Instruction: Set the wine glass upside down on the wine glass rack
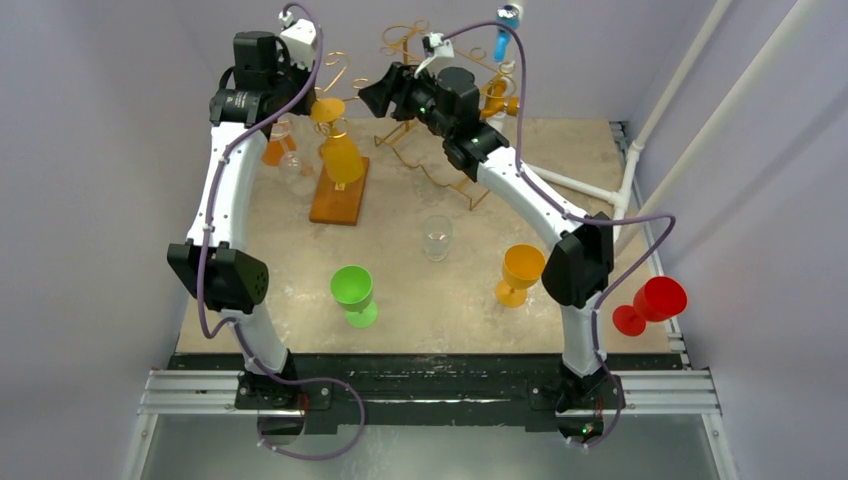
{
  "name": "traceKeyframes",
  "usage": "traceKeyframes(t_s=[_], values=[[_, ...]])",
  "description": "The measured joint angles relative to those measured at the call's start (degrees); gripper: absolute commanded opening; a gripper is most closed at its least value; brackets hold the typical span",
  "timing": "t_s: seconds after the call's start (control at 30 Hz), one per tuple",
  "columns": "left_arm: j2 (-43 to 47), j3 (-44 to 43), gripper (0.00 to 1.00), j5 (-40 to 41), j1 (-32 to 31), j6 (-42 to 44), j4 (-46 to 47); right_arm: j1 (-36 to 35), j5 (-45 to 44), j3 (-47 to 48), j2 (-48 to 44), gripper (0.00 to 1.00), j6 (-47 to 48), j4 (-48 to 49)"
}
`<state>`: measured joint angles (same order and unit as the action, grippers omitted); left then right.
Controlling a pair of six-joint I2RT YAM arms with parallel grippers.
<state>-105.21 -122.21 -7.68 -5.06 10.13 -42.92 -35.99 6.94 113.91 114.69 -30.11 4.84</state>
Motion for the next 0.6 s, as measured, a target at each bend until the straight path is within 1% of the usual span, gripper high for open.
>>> traceKeyframes(t_s=[0.1, 0.27, 0.33, 0.43, 0.6], values=[[0.2, 0.2, 0.2, 0.0, 0.0, 0.2, 0.1, -0.1, 0.0, 4.3, 3.0, 0.68, -0.3, -0.2], [0.3, 0.4, 0.2, 0.0, 0.0, 0.5, 0.0, -0.2, -0.2, 9.6, 7.8, 0.61, -1.9, -1.4], [0.8, 1.2, 0.19, 0.0, 0.0, 0.6, 0.2, -0.2, -0.5, 11.5, 9.7, 0.54, -2.6, -1.5], [1.6, 2.1, 0.19, 0.0, 0.0, 0.9, 0.4, -0.2, -1.5, 11.7, 10.9, 0.4, -3.7, -1.6], [2.1, 3.1, 0.19, 0.0, 0.0, 1.5, 1.2, -0.2, -2.4, 11.7, 11.1, 0.23, -6.5, -0.5]])
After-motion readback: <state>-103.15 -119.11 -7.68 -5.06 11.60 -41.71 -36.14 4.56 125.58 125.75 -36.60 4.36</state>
